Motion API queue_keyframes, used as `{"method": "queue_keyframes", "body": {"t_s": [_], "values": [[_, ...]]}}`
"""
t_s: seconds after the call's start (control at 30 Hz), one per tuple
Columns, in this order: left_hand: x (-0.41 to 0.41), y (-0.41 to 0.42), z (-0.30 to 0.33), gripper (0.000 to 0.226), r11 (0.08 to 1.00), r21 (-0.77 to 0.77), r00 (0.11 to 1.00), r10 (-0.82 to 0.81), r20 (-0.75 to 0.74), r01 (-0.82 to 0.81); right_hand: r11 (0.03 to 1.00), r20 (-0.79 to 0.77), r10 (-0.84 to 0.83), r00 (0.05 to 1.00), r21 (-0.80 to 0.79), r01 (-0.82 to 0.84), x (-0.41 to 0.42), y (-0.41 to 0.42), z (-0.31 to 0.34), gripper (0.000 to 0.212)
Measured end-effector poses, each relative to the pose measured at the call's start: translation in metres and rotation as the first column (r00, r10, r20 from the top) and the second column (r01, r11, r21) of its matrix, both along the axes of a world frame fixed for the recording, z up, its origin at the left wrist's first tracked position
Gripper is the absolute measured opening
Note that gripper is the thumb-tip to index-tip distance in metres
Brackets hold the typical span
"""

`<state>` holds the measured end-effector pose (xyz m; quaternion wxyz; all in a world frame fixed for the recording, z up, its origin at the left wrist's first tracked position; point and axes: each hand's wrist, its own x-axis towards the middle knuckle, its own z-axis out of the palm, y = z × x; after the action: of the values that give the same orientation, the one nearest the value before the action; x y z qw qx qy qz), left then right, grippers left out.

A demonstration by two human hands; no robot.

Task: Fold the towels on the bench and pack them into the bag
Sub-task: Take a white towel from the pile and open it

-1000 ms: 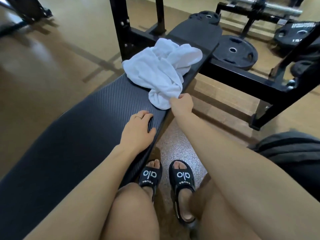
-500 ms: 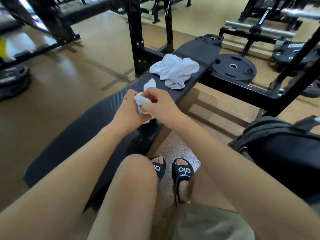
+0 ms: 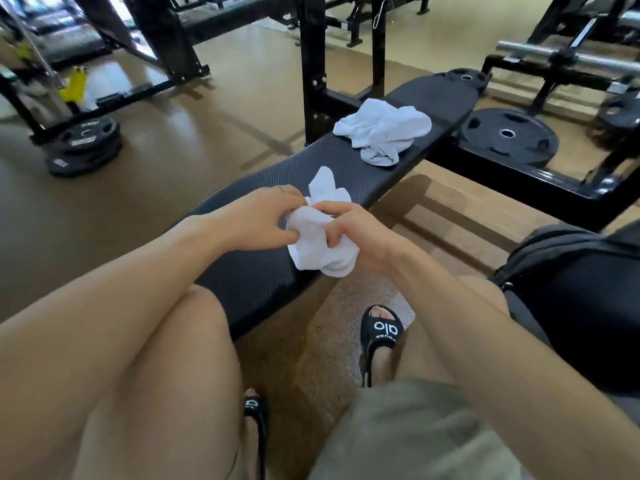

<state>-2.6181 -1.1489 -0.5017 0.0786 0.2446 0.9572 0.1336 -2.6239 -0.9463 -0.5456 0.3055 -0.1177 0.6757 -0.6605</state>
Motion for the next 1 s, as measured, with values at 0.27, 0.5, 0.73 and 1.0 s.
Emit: {"method": "queue_keyframes", "body": {"t_s": [0.27,0.5,0.73,1.0], "values": [[0.014,-0.037,-0.01,0.042,0.949,0.185,0.964,0.265,-0.028,-0.256,0.937,-0.417,-0.093,0.904,0.271,0.222,-0.019,-0.019,-0.017,0.015],[0.025,-0.087,-0.008,0.026,0.913,0.174,0.919,0.387,-0.078,-0.37,0.809,-0.62,-0.265,0.738,0.273,0.52,-0.033,-0.031,-0.029,0.008],[0.03,-0.13,-0.008,0.013,0.779,0.341,0.81,0.581,-0.077,-0.526,0.732,-0.635,-0.376,0.675,0.243,0.636,-0.034,-0.032,-0.026,0.005],[0.009,-0.159,-0.011,0.011,0.624,0.199,0.54,0.766,-0.349,-0.756,0.663,-0.606,-0.43,0.669,0.29,0.69,-0.06,-0.023,-0.01,0.013]]}}
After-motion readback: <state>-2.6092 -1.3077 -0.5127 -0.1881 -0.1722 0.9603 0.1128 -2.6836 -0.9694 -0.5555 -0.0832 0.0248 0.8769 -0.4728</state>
